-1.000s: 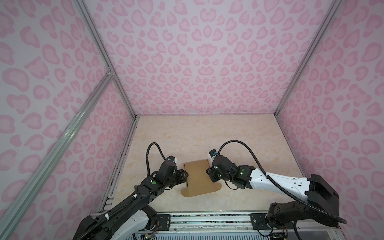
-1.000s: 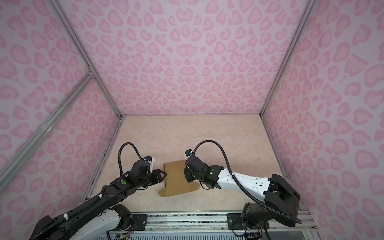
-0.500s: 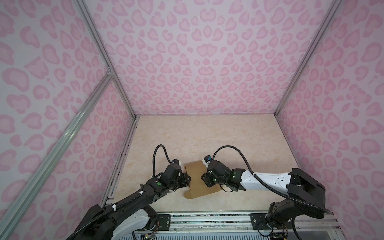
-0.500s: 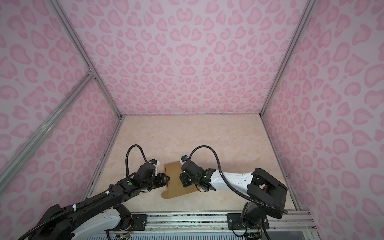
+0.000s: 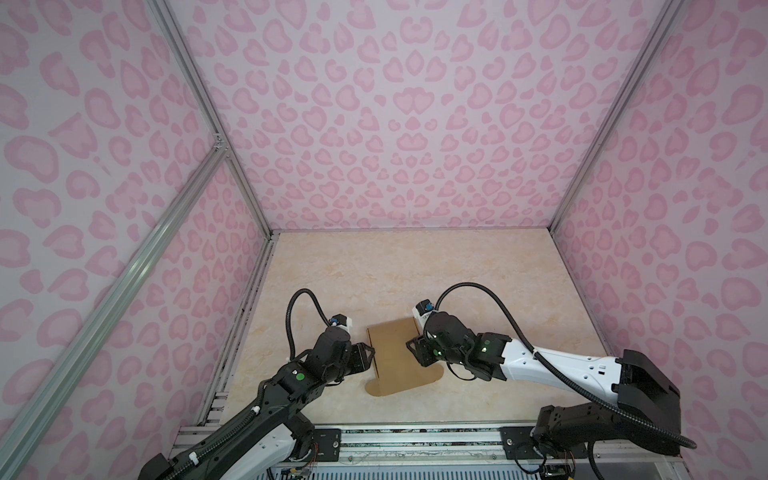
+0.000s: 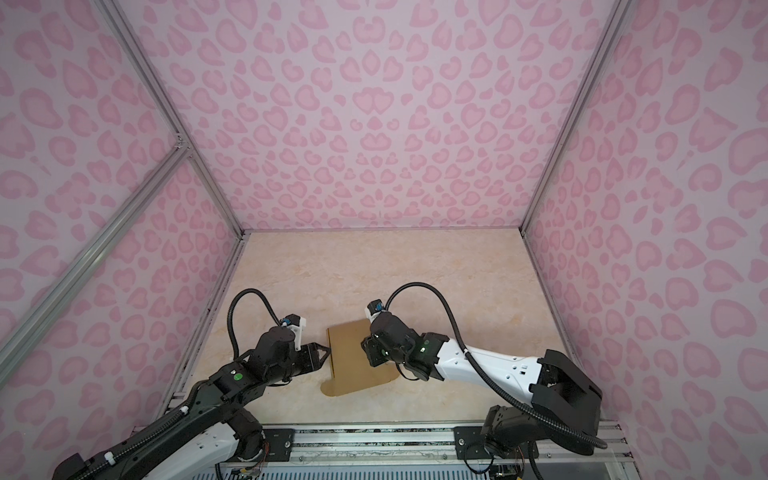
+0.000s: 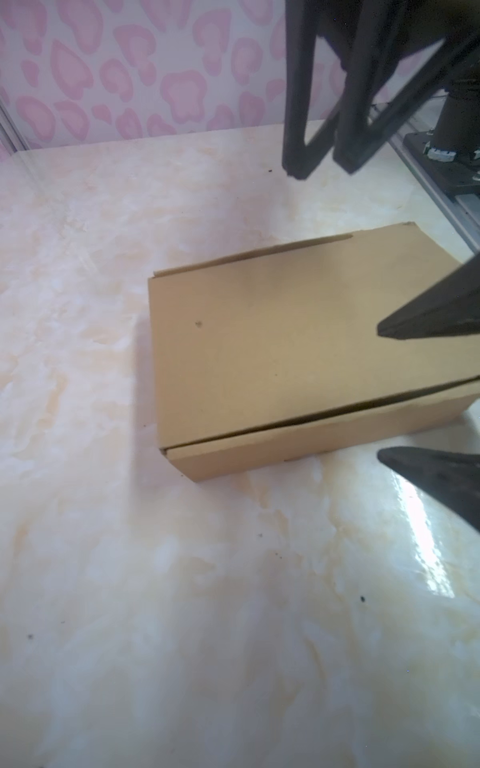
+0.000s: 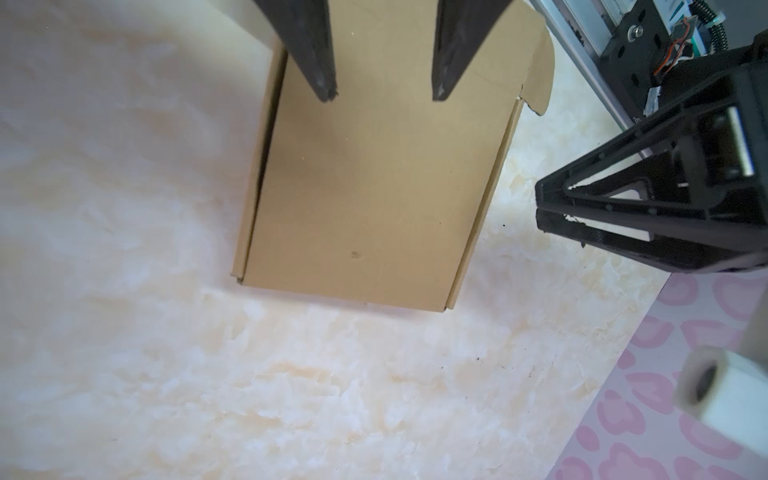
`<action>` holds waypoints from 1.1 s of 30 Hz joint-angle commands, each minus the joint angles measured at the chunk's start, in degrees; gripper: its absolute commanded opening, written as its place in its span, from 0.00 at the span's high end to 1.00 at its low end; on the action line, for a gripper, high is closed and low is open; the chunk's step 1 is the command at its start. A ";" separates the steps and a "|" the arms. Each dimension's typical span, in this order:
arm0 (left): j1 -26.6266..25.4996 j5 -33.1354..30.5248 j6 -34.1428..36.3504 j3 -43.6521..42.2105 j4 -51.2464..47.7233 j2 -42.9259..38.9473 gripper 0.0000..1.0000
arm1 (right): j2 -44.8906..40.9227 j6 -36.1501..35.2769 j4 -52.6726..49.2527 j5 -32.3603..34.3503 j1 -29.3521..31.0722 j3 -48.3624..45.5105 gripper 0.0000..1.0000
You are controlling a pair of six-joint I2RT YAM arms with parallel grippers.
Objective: Fold the paper box
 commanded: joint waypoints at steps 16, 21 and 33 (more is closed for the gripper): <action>-0.03 8.53 -6.05 -12.26 4.90 -15.09 0.48 | -4.89 -2.67 6.04 -6.75 -6.87 -12.05 0.54; -0.01 6.29 -4.83 -10.78 3.49 -14.63 0.47 | -2.15 -3.19 3.20 -5.37 -8.00 -10.25 0.57; -0.01 2.27 -1.65 -6.71 2.58 -5.58 0.48 | 1.93 -2.49 2.99 -6.27 -7.69 -7.87 0.69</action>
